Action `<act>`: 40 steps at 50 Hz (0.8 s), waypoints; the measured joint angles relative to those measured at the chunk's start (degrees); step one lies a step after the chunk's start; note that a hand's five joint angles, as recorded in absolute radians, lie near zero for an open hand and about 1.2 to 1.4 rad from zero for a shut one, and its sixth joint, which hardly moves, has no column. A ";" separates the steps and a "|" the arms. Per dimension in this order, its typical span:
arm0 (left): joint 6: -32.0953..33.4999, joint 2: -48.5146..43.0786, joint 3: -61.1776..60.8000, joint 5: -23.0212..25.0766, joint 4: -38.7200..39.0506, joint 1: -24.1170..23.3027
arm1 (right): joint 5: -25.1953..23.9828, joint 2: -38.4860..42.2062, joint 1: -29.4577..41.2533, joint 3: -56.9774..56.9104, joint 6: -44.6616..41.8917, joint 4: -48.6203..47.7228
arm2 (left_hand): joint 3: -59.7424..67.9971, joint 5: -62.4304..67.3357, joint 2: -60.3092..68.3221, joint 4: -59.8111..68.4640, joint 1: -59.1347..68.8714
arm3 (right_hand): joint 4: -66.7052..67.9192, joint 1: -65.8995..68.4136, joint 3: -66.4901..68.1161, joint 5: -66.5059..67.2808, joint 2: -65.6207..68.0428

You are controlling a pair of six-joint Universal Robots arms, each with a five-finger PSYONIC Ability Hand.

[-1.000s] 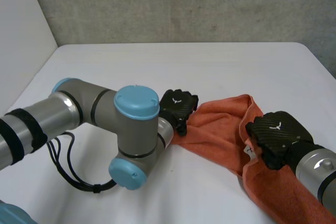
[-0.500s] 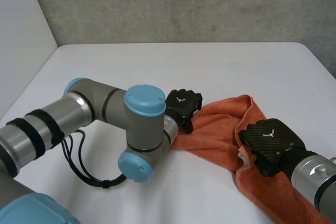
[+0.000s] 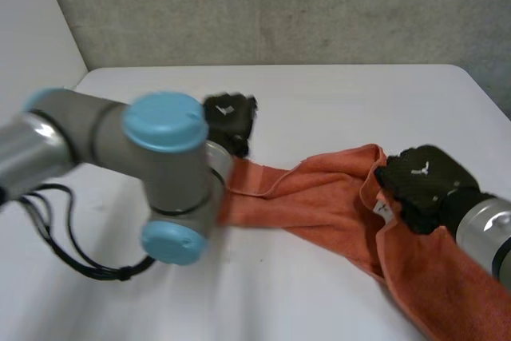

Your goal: Fold the laundry

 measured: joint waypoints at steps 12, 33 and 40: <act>4.42 12.38 -12.17 2.14 1.27 6.36 | -0.41 3.13 -2.83 -8.73 -6.01 16.05 | -15.80 -13.59 -15.91 -15.94 -15.20 | 0.00 0.00 0.00 0.00 0.00; -6.39 -13.22 8.76 7.24 -1.25 -4.03 | -0.57 1.76 -2.02 2.66 0.72 2.76 | -41.31 -40.13 -41.42 -41.36 -38.91 | 0.00 0.00 0.20 0.00 0.75; -6.32 -18.79 13.70 7.15 -3.29 -4.63 | -0.52 2.00 -0.69 4.20 1.15 0.31 | -38.68 -37.56 -38.81 -38.71 -36.29 | 0.00 0.00 0.20 0.00 0.77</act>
